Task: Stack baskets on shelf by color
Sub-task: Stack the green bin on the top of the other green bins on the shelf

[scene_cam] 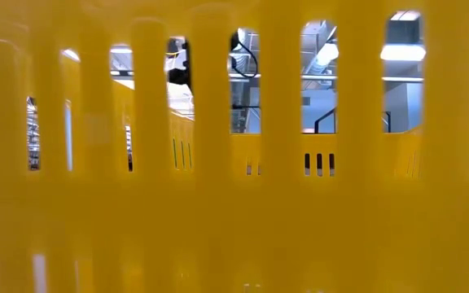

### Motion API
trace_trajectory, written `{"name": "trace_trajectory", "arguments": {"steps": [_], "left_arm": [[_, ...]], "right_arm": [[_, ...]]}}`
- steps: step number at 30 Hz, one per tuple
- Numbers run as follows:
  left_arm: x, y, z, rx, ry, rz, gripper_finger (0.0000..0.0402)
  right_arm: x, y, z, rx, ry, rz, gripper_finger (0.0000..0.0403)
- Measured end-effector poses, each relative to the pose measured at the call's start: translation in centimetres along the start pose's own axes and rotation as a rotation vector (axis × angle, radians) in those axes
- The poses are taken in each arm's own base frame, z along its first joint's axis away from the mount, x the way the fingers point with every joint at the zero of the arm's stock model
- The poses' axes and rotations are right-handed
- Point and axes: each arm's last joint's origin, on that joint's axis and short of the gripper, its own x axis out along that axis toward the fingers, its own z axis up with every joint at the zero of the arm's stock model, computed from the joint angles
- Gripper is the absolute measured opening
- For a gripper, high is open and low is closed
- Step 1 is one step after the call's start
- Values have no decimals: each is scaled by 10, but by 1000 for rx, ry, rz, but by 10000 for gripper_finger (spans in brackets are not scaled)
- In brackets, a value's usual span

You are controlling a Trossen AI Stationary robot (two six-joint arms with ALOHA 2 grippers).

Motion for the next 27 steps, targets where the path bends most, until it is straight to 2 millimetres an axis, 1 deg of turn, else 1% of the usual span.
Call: {"name": "trace_trajectory", "arguments": {"steps": [3,8,12,16,20,22,25,27], "left_arm": [[3,-14,-7,48,18,-10,0],[19,-51,-30,240,102,-28,0],[33,-83,-55,403,170,-35,0],[43,-105,-78,515,207,17,0],[52,-121,-98,502,246,46,0],[54,-133,-112,488,266,42,0],[55,-147,-130,471,282,44,0],[52,-153,-138,461,276,54,0]], "right_arm": [[0,0,0,0,0,0,7],[0,0,0,-1,0,-1,7],[0,0,0,-1,0,-1,7],[0,0,0,-3,2,-3,7],[0,-1,-1,-13,11,-11,7],[0,-2,-3,-25,26,-22,7],[0,-3,-3,-27,23,-24,7],[0,-6,-3,-38,22,-25,7]]}}
